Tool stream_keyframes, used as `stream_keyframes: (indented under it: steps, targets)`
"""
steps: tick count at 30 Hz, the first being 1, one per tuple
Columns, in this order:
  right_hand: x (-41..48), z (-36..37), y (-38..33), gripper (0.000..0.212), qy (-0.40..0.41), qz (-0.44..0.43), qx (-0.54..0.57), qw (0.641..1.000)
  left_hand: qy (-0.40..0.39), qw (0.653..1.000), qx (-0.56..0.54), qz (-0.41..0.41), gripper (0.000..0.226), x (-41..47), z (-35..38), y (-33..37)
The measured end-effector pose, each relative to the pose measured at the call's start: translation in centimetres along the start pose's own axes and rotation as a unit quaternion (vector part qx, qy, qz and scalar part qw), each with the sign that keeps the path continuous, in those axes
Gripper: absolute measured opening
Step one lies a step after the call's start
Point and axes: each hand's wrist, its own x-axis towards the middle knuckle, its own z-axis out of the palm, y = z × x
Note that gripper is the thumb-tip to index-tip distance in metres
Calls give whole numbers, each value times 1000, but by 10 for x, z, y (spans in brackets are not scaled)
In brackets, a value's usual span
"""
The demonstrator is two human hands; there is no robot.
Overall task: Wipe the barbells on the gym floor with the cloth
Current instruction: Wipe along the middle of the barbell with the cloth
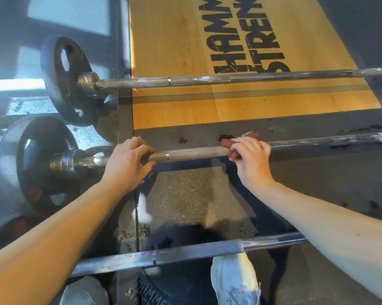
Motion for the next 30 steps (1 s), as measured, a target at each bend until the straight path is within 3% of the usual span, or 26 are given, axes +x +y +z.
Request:
stream_keyframes:
  steps: [5,10,13,18,22,27,30]
  targets:
    - [18,38,-66,28,14,-54,70,996,19,999,14,-36,26,-11,-10,-16]
    - [36,69,-151,31,-67,-185,131,972,31,997,46,-54,21,-19,-20,-24]
    - [38,60,-125,43,-103,-224,77,966,32,997,37,-66,22,-19,-19,-23]
    - [40,24,-26,40,-72,-223,21,972,45,996,34,-68,22,-24,-15,-30]
    - [46,20,-45,39,-91,-214,30,972,43,996,21,-80,22,-24,-16,-29]
    - [40,25,-77,72,-211,-180,60,959,50,995,26,-77,22,-25,-17,-32]
    - [48,33,-80,67,-211,-188,86,955,64,995,29,-74,21,-28,-17,-34]
